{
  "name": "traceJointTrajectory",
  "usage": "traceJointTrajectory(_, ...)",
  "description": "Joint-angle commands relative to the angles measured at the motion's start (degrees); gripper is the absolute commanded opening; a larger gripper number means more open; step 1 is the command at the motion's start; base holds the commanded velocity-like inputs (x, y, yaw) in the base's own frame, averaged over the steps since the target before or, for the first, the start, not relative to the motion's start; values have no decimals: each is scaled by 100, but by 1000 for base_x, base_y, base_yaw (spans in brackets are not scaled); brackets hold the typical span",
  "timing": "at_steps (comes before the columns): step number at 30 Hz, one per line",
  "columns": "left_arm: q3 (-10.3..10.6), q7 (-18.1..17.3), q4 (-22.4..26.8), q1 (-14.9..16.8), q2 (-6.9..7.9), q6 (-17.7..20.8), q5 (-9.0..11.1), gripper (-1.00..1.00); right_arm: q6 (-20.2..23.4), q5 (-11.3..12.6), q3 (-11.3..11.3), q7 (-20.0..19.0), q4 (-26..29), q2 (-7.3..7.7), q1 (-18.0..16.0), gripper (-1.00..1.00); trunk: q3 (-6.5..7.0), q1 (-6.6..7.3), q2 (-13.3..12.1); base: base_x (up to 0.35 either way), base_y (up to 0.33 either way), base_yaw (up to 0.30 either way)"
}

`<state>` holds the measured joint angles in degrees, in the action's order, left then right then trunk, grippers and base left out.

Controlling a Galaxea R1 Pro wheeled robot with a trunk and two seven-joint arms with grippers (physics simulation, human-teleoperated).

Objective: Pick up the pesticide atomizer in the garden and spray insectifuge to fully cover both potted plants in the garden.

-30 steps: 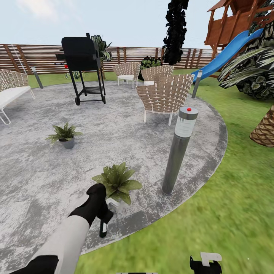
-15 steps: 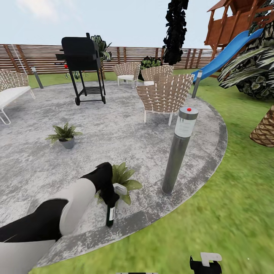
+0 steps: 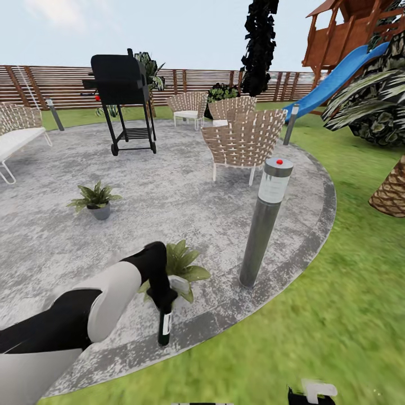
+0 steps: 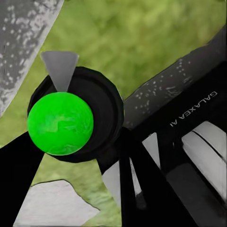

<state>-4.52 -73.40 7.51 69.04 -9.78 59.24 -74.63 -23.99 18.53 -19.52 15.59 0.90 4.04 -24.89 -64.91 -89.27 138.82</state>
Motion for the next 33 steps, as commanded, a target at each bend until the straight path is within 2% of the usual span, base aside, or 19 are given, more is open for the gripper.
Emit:
traceJointTrajectory(1,-31,-71,41,34,-4,76,-94,-100,-4,74,-16,50,-21,33,23,100,-5,1,2,0,0,0)
traceJointTrajectory(5,42,-130,171,165,33,-8,-147,-100,20,189,113,179,69,71,30,100,-5,1,2,-25,0,0)
traceJointTrajectory(9,56,-115,300,271,54,-109,-156,-100,21,186,113,261,198,145,28,100,-5,1,2,-244,23,0)
traceJointTrajectory(22,75,-105,241,246,134,-115,-178,-100,-27,178,91,260,193,154,28,100,-5,1,2,-61,223,0)
traceJointTrajectory(27,74,-105,280,42,132,-123,-383,-100,-27,177,89,260,191,150,28,100,-5,1,2,45,18,0)
traceJointTrajectory(33,74,-156,290,19,138,-169,-432,-100,-26,177,89,260,191,133,28,100,-5,1,2,214,49,-43)
